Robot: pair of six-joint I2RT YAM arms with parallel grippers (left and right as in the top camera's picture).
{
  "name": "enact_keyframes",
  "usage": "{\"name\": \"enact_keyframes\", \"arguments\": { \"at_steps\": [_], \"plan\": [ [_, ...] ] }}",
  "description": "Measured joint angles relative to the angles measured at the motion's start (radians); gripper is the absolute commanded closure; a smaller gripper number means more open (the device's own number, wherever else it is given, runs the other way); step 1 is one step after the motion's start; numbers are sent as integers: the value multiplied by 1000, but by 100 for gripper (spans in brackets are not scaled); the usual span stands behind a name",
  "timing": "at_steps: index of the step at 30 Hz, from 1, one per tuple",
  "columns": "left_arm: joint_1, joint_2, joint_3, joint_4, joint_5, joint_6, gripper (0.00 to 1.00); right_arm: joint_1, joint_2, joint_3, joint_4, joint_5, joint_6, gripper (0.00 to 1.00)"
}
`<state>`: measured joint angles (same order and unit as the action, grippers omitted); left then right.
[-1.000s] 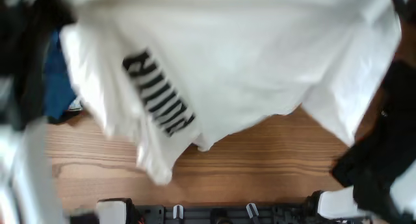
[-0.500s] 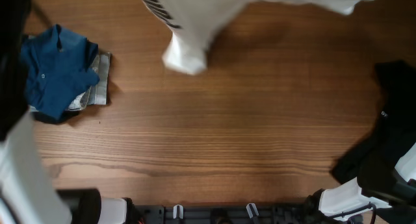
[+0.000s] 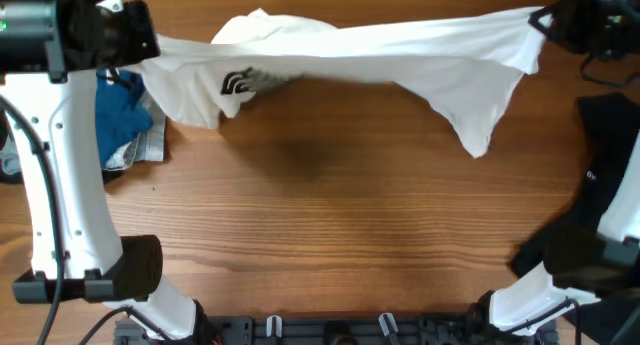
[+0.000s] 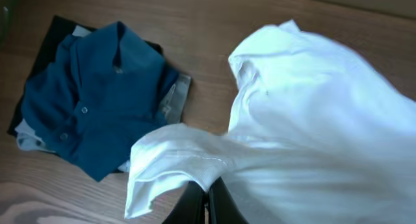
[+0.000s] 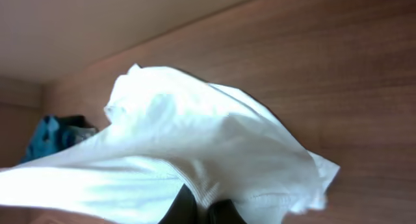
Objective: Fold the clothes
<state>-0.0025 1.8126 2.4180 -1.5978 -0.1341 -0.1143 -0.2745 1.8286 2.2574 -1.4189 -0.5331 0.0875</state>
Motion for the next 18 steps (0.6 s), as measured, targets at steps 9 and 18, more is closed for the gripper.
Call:
{"name": "enact_keyframes", "arguments": {
  "at_steps": [9, 18],
  "plan": [
    [0, -150, 37, 102, -21, -5, 96, 0, -79, -3, 50, 0, -1, 96],
    [1, -566, 98, 151, -165, -12, 96, 0, -473, 29, -27, -10, 71, 96]
  ]
}}
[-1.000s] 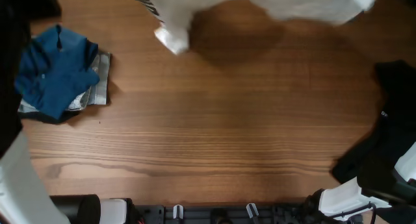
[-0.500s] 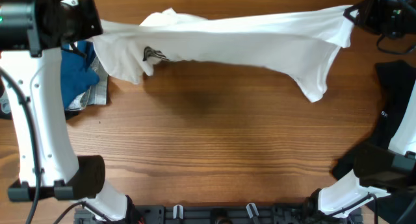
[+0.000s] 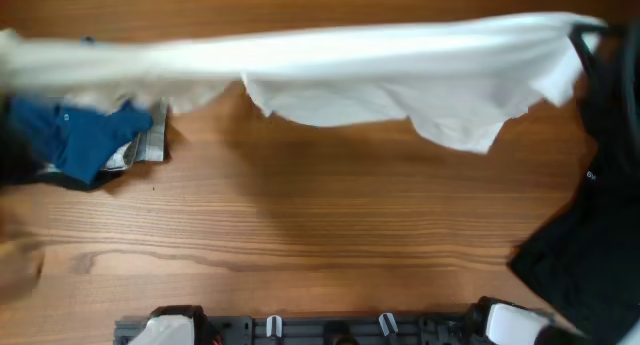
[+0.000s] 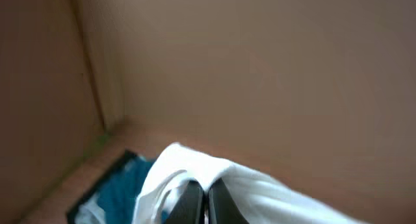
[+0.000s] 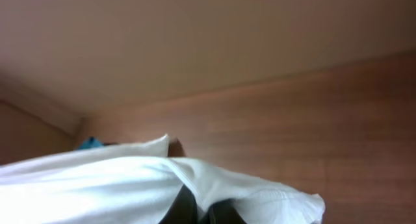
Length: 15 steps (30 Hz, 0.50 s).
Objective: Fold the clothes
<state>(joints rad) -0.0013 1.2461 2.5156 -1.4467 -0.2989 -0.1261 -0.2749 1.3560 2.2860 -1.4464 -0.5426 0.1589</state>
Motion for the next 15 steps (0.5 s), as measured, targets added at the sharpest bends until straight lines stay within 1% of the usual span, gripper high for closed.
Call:
{"name": "enact_keyframes", "arguments": {
  "at_steps": [3, 7, 12, 15],
  "plan": [
    [2, -76, 13, 1, -41, -3, 96, 0, -89, 13, -25, -4, 12, 96],
    [3, -100, 13, 5, -68, -7, 96, 0, -119, 19, -42, -7, 29, 96],
    [3, -18, 3, 12, -71, -7, 96, 0, -45, 11, -42, -7, 36, 96],
    [3, 85, 2, 35, -47, -7, 96, 0, 38, 11, -14, -12, 39, 96]
  ]
}}
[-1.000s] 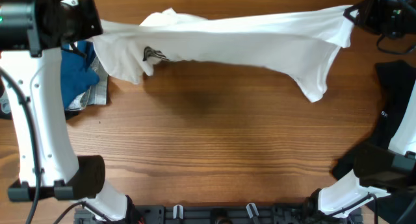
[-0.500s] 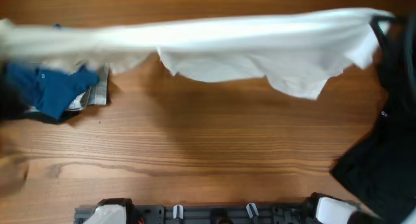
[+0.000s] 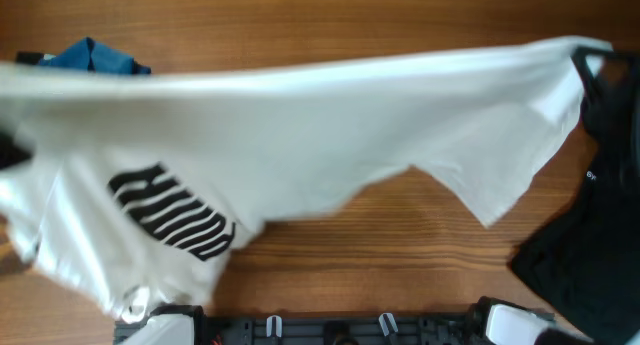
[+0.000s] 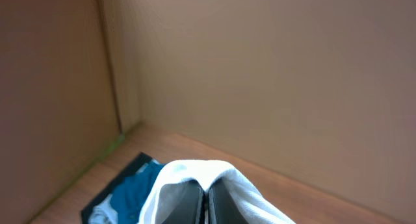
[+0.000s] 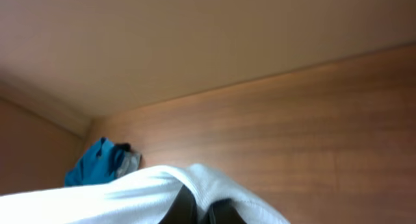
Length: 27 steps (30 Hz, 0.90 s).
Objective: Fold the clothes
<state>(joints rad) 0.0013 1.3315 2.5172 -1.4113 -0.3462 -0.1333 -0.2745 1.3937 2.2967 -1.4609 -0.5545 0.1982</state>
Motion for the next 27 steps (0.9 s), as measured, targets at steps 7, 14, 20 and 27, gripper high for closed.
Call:
{"name": "enact_keyframes", "arguments": {
  "at_steps": [7, 14, 20, 27],
  "plan": [
    [-1, 336, -11, 319, 175, 50, 96, 0, 305, -15, 431, -38, 17, 96],
    [-24, 521, -40, 772, 287, 106, 96, -40, 386, -34, 681, -113, 50, 96],
    [-34, 391, -15, 670, 291, 114, 96, -96, 337, -27, 591, -141, 26, 96],
    [-33, 367, 20, 168, 279, 114, 96, -92, 366, -14, 267, -113, -99, 95]
  ]
}}
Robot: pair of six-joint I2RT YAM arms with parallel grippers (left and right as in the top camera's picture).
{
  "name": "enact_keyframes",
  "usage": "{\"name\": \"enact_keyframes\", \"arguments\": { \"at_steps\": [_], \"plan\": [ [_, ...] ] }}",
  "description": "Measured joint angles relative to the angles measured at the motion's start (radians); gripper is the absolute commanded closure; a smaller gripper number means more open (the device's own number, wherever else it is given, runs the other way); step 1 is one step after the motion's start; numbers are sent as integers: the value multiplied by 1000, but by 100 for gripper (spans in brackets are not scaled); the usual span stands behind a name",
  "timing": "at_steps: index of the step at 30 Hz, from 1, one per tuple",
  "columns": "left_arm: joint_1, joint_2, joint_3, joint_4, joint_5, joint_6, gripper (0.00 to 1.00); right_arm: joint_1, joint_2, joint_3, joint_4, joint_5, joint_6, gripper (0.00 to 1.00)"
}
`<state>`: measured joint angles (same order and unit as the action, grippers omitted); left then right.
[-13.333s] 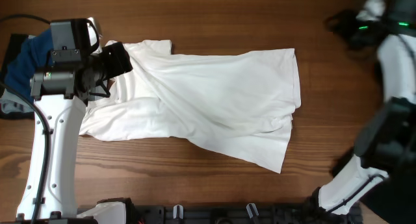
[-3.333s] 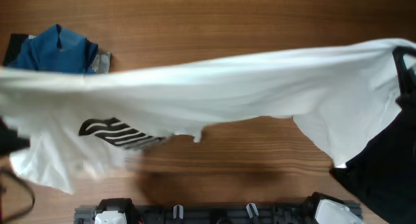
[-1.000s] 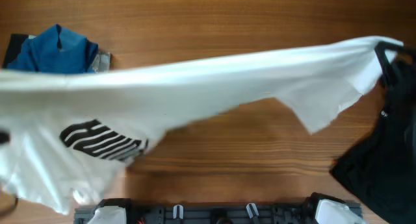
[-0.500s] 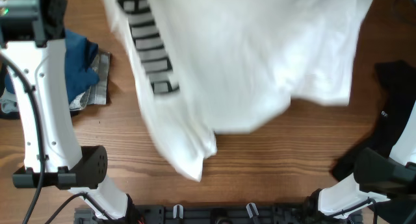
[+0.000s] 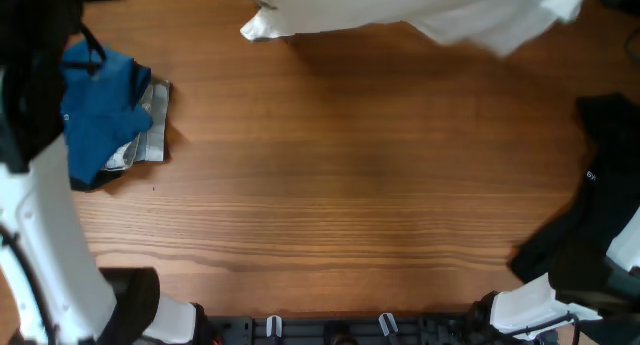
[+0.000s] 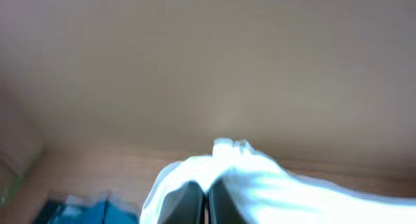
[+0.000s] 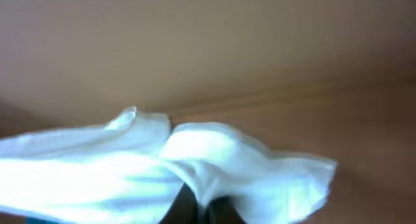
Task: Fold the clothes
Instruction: 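Lower the held T-shirt toward the table with both grippers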
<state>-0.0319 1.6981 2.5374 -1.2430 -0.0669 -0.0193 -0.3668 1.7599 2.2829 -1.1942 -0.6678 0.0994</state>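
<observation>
A white T-shirt hangs bunched along the far edge of the table in the overhead view, blurred. My left gripper is shut on one edge of the shirt, fabric draped over both fingers. My right gripper is shut on another edge of the shirt. Both grippers lie outside the overhead view, past its top edge.
A folded stack topped by a blue polo lies at the table's left. Dark clothing lies at the right edge. The left arm's white links run down the left side. The wooden table spreads between them.
The shirt was spread wide over the near part of the table, its black print showing. Now it is bunched at the far edge, and both grippers still grip it.
The shirt hung stretched between both shut grippers over the far table. Then it was pulled out in a long band, then spread over the near table with its print showing. Now it is gathered at the far edge, both grips unchanged.
</observation>
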Motion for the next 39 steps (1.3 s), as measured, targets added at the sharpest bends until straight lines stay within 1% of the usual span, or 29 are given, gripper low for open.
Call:
{"name": "enact_keyframes", "arguments": {
  "at_steps": [1, 3, 5, 8, 11, 14, 18, 21, 26, 29, 30, 32, 34, 36, 37, 38, 39],
  "plan": [
    [0, 17, -4, -80, -3, 0, 96, 5, 20, 0, -75, 9, -25, 96],
    [1, 75, -13, -235, -8, -5, 96, 21, 67, 2, -166, 31, -66, 96],
    [1, 135, -30, -338, -11, -21, 96, 48, 133, 1, -240, 60, -99, 95],
    [1, 221, -65, -430, -14, -47, 96, 95, 245, -2, -330, 121, -127, 96],
    [1, 268, -120, -437, -14, -80, 96, 134, 319, -11, -404, 212, -128, 96],
    [1, 272, -172, -440, -14, -104, 96, 159, 331, -31, -410, 293, -116, 96],
    [1, 264, -247, -440, -14, -125, 96, 172, 327, -57, -415, 349, -105, 96],
    [1, 238, -359, -438, -14, -135, 96, 174, 319, -112, -414, 367, -104, 96],
    [1, 150, -612, -437, -17, -152, 96, 174, 278, -278, -413, 383, -104, 95],
    [2, 89, -769, -414, -18, -167, 96, 174, 243, -418, -386, 388, -101, 85],
    [2, 76, -809, -400, -17, -171, 95, 174, 229, -476, -354, 389, -101, 82],
    [2, 59, -889, -381, -18, -176, 92, 174, 216, -566, -322, 391, -102, 66],
    [4, 55, -980, -351, -18, -182, 90, 174, 213, -649, -302, 399, -99, 55],
    [9, 56, -1050, -338, -18, -182, 86, 174, 213, -721, -284, 427, -80, 49],
    [12, 56, -1072, -337, -18, -182, 80, 175, 213, -745, -283, 447, -67, 48],
    [15, 56, -1094, -338, -18, -185, 69, 174, 213, -769, -283, 471, -52, 44],
    [19, 56, -1107, -337, -18, -190, 65, 174, 213, -780, -279, 491, -40, 40]
  ]
}}
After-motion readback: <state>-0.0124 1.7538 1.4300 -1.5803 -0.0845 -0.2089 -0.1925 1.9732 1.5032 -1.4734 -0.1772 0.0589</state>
